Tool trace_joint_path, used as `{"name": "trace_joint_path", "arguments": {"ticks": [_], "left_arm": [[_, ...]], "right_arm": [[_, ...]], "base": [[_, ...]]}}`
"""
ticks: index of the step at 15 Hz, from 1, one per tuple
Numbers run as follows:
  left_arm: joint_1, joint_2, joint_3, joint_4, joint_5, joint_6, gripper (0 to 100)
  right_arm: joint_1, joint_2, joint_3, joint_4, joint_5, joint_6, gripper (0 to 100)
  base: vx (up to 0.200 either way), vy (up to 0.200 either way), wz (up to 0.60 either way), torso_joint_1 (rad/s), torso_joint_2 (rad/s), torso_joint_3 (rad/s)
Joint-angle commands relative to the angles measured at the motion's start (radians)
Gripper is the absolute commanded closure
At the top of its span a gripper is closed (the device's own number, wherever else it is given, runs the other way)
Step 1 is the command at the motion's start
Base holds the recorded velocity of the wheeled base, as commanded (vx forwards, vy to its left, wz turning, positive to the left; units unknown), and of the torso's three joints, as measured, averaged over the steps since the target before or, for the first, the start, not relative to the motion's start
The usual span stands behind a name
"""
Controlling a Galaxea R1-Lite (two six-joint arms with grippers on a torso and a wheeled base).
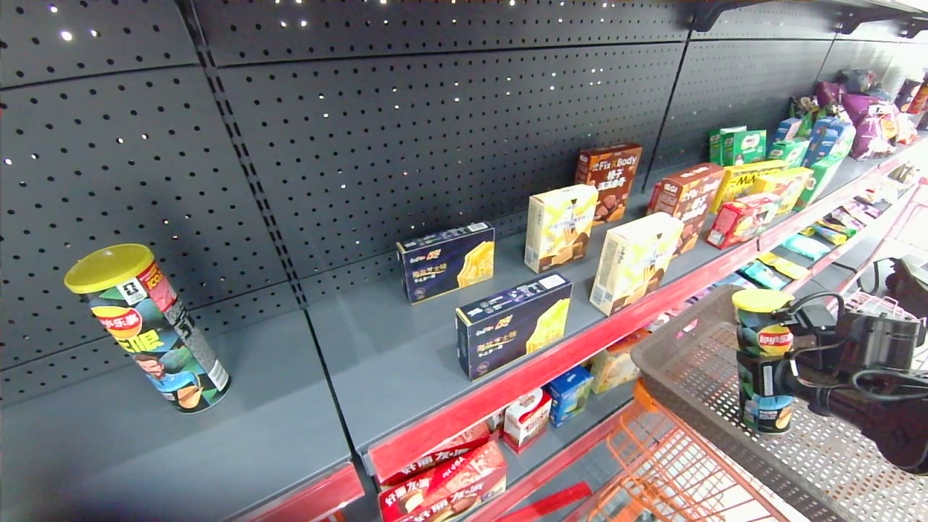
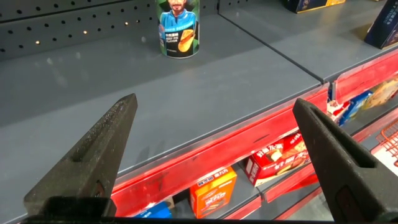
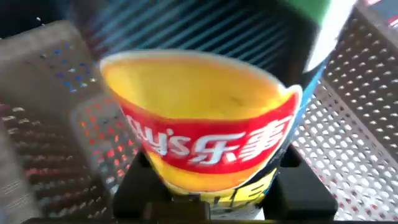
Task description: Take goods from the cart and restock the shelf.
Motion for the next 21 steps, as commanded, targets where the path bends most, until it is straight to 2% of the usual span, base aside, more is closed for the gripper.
{"name": "trace_joint_path", "arguments": {"ticks": [1, 4, 6, 10, 12, 16, 19, 21], "left_arm": [[0.000, 0.001, 0.000, 0.000, 0.001, 0.000, 0], [0.000, 0.001, 0.000, 0.000, 0.001, 0.000, 0], [0.000, 0.001, 0.000, 0.000, 0.001, 0.000, 0], [0.000, 0.001, 0.000, 0.000, 0.001, 0.000, 0], [0.000, 0.001, 0.000, 0.000, 0.001, 0.000, 0], [0.000, 0.001, 0.000, 0.000, 0.001, 0.000, 0], [0.000, 0.001, 0.000, 0.000, 0.001, 0.000, 0], [0.000, 0.001, 0.000, 0.000, 0.001, 0.000, 0]], "right_arm": [[0.000, -0.162, 0.053, 0.004, -0.004, -0.008, 100], [0.000, -0.428, 0.129, 0.193, -0.051, -0.023, 100], [0.003, -0.620, 0.165, 0.268, -0.087, -0.042, 100], [0.046, -0.892, 0.289, 0.273, -0.090, -0.042, 100], [0.037, -1.008, 0.335, 0.277, -0.090, -0.042, 100], [0.030, -1.099, 0.376, 0.266, -0.091, -0.040, 100], [-0.048, -1.137, 0.375, 0.274, -0.081, -0.057, 100], [-0.105, -1.143, 0.375, 0.277, -0.084, -0.154, 100]], "base": [[0.000, 0.000, 0.00, 0.000, 0.00, 0.000], [0.000, 0.000, 0.00, 0.000, 0.00, 0.000], [0.000, 0.000, 0.00, 0.000, 0.00, 0.000], [0.000, 0.000, 0.00, 0.000, 0.00, 0.000], [0.000, 0.000, 0.00, 0.000, 0.00, 0.000], [0.000, 0.000, 0.00, 0.000, 0.00, 0.000], [0.000, 0.000, 0.00, 0.000, 0.00, 0.000], [0.000, 0.000, 0.00, 0.000, 0.00, 0.000]]}}
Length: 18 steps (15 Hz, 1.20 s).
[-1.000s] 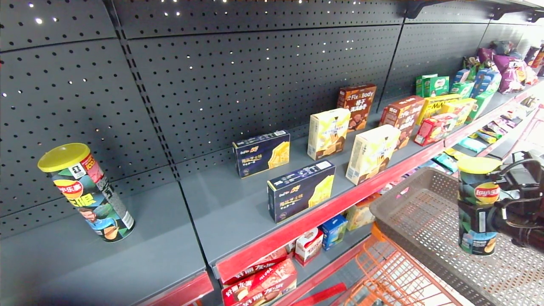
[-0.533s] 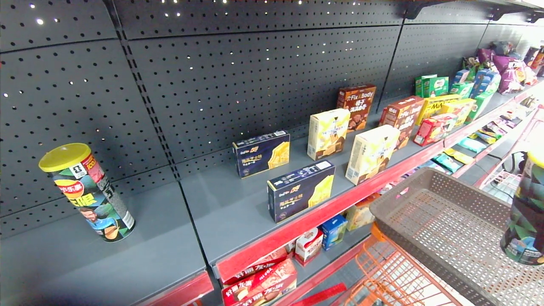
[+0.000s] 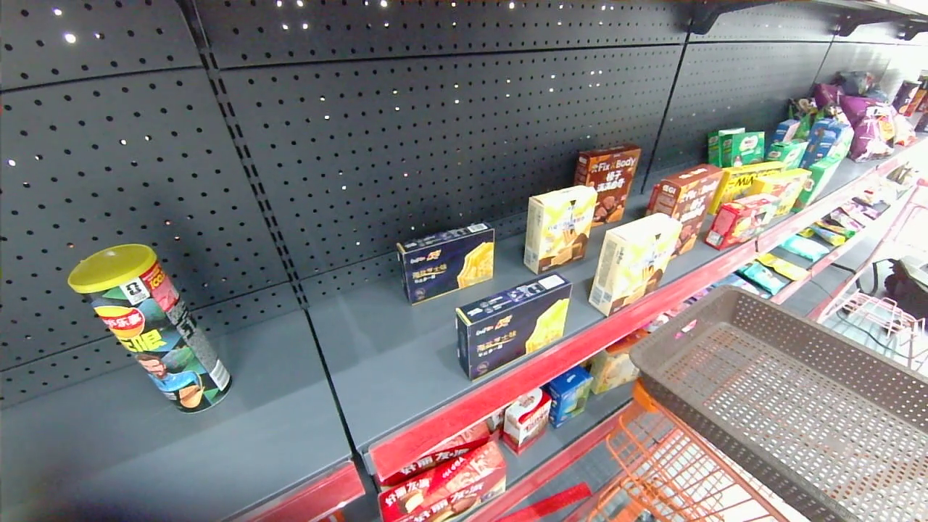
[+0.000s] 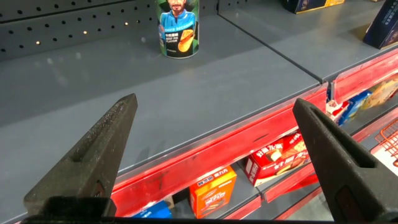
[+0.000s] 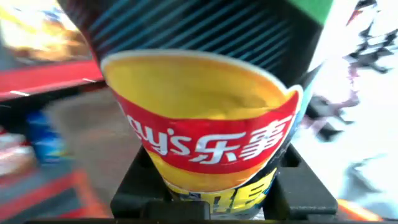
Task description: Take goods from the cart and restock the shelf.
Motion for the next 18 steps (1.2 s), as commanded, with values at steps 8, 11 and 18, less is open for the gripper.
{"name": "trace_joint_path", "arguments": {"ticks": [8, 11, 18], "left_arm": [[0.000, 0.001, 0.000, 0.000, 0.001, -0.001, 0], [0.000, 0.001, 0.000, 0.000, 0.001, -0.001, 0], [0.000, 0.001, 0.000, 0.000, 0.001, -0.001, 0]], "right_arm": [[-0.033, -0.050, 0.015, 0.049, 0.028, 0.061, 100], [-0.046, -0.104, 0.005, 0.242, 0.011, 0.216, 100], [0.020, -0.212, -0.002, 0.363, 0.006, 0.230, 100]], "base": [[0.000, 0.000, 0.00, 0.000, 0.00, 0.000], [0.000, 0.000, 0.00, 0.000, 0.00, 0.000], [0.000, 0.000, 0.00, 0.000, 0.00, 0.000]]}}
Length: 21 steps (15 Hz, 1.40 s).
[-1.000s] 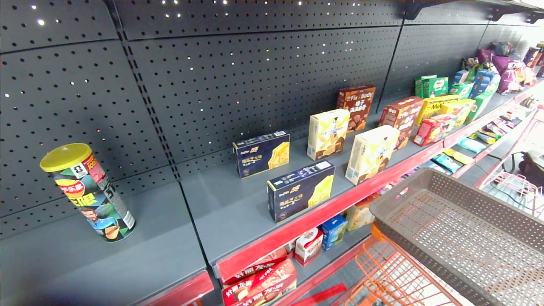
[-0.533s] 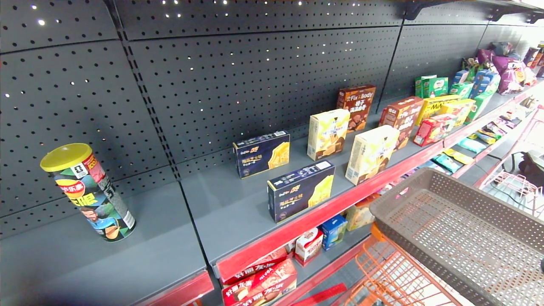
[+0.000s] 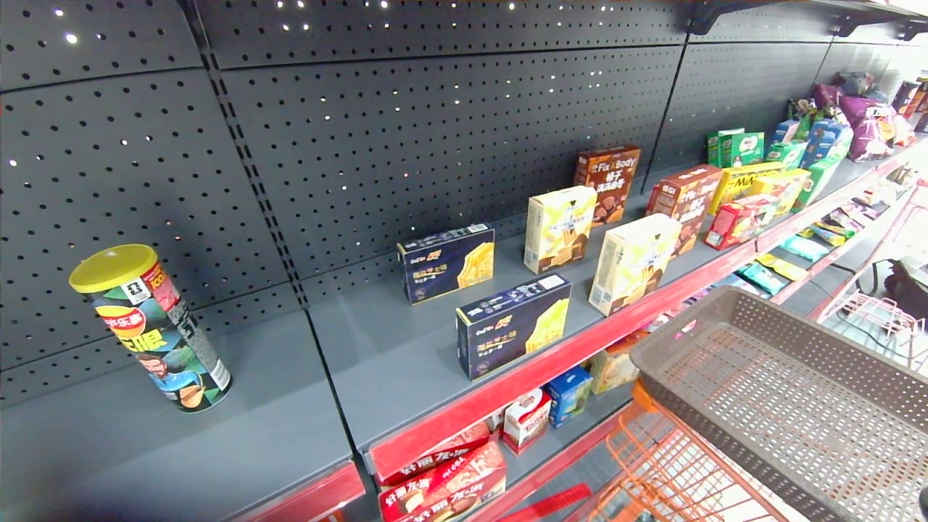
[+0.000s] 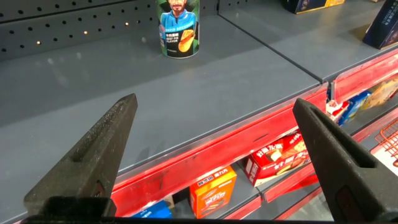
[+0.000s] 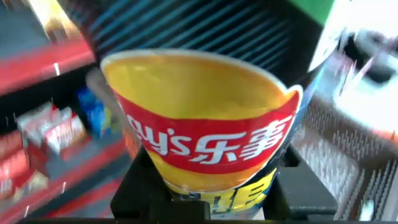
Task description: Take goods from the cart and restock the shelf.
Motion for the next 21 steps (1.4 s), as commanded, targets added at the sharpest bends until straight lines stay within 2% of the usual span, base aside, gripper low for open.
{"name": "trace_joint_path", "arguments": {"ticks": [1, 10, 17, 21], "left_arm": [[0.000, 0.001, 0.000, 0.000, 0.000, 0.000, 0], [0.000, 0.001, 0.000, 0.000, 0.000, 0.000, 0], [0.000, 0.001, 0.000, 0.000, -0.001, 0.001, 0], [0.000, 0.001, 0.000, 0.000, -0.003, 0.003, 0]], "right_arm": [[0.024, -0.006, 0.018, -0.044, -0.004, -0.003, 100], [0.022, -0.002, 0.047, -0.071, 0.041, -0.037, 100], [0.030, -0.003, 0.056, -0.075, 0.044, -0.065, 100], [0.030, -0.003, 0.056, -0.075, 0.045, -0.065, 100]], "base": [[0.000, 0.000, 0.00, 0.000, 0.00, 0.000], [0.000, 0.000, 0.00, 0.000, 0.00, 0.000], [0.000, 0.000, 0.60, 0.004, 0.00, 0.002], [0.000, 0.000, 0.00, 0.000, 0.00, 0.000]]}}
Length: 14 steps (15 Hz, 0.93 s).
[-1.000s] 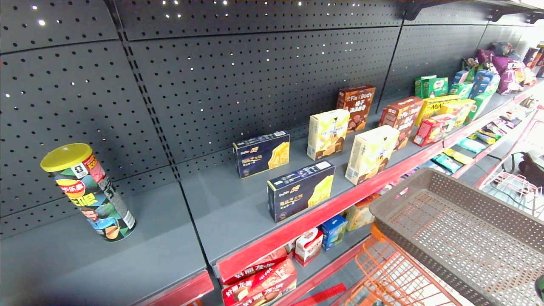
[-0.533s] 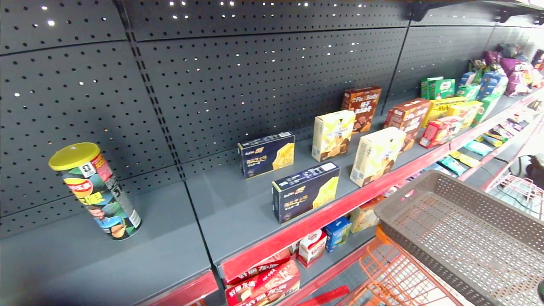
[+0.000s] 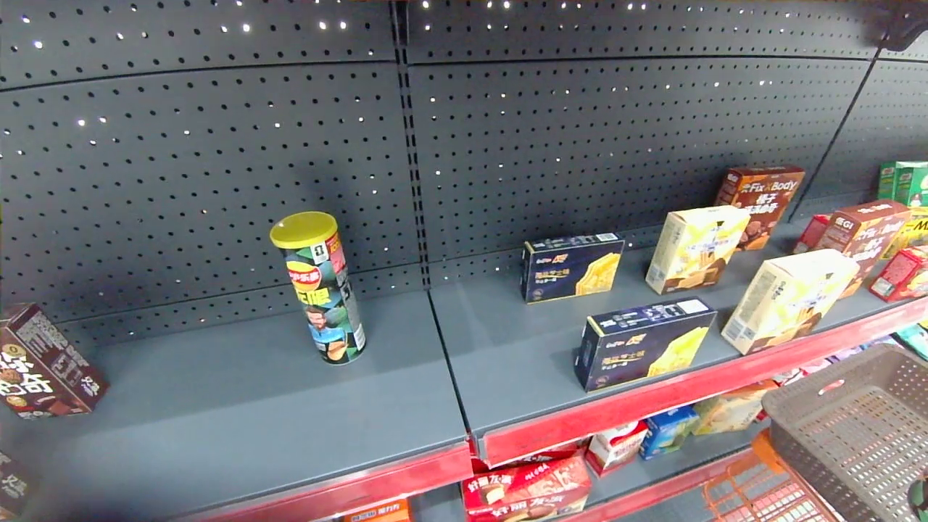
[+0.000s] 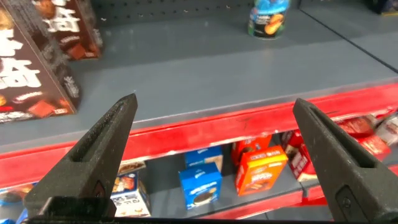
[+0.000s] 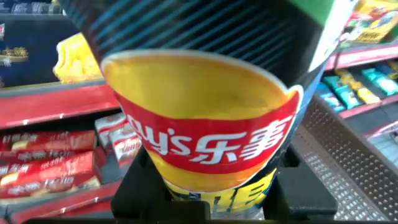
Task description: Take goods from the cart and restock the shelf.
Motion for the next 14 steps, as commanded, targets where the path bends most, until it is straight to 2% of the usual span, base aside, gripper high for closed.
{"name": "trace_joint_path", "arguments": {"ticks": [1, 7, 10, 14], "left_arm": [[0.001, 0.001, 0.000, -0.002, 0.000, 0.001, 0], [0.001, 0.001, 0.000, -0.002, 0.001, 0.000, 0], [0.001, 0.001, 0.000, -0.002, 0.001, -0.002, 0], [0.001, 0.001, 0.000, -0.002, 0.001, 0.000, 0]], "right_arm": [[0.001, 0.003, -0.001, 0.000, 0.000, -0.001, 100], [0.004, 0.003, 0.001, 0.000, 0.008, -0.032, 100], [0.021, 0.003, -0.001, -0.002, 0.008, -0.032, 100], [0.022, 0.003, 0.001, -0.002, 0.008, -0.032, 100]], "base": [[0.000, 0.000, 0.00, 0.000, 0.00, 0.000], [0.000, 0.000, 0.00, 0.000, 0.00, 0.000], [-0.200, 0.000, 0.00, 0.009, 0.00, 0.002], [0.000, 0.000, 0.00, 0.000, 0.00, 0.000]]}}
